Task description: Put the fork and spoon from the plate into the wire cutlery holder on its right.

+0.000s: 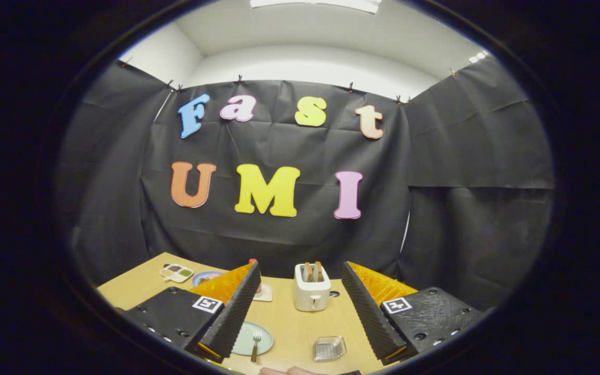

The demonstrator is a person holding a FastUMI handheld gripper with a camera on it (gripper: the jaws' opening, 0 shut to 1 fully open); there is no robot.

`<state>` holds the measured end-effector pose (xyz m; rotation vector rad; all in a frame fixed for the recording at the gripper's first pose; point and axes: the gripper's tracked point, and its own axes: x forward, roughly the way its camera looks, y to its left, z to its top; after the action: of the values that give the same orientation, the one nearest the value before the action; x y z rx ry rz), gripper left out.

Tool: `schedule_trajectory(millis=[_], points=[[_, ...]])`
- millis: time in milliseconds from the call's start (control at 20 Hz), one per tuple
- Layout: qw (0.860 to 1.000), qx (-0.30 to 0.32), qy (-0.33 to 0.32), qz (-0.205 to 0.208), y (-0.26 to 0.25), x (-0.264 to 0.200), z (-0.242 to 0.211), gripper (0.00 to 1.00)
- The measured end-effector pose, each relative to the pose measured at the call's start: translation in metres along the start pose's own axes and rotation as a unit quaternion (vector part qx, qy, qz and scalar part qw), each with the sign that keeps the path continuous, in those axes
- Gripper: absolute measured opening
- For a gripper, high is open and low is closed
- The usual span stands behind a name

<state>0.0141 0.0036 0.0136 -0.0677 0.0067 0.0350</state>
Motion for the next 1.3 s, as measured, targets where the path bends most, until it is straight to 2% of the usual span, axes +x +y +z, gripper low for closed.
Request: schedule_trajectory(millis=[250,400,650,950,1300], points=[[1.0,-0.009,0.027,0.012,0.009,0.022,-0.027,0.95],[0.997,-0.017,0.07,0.025,0.027,0.039,-0.071,0.95],[0.984,-0.044,0.159,0.071,0.066,0.059,-0.155,0.96],[0.96,-0.052,0.263,0.083,0.098,0.074,-0.256,0.96],[0.917,-0.016,0.392,0.07,0.127,0.075,-0.355,0.92]])
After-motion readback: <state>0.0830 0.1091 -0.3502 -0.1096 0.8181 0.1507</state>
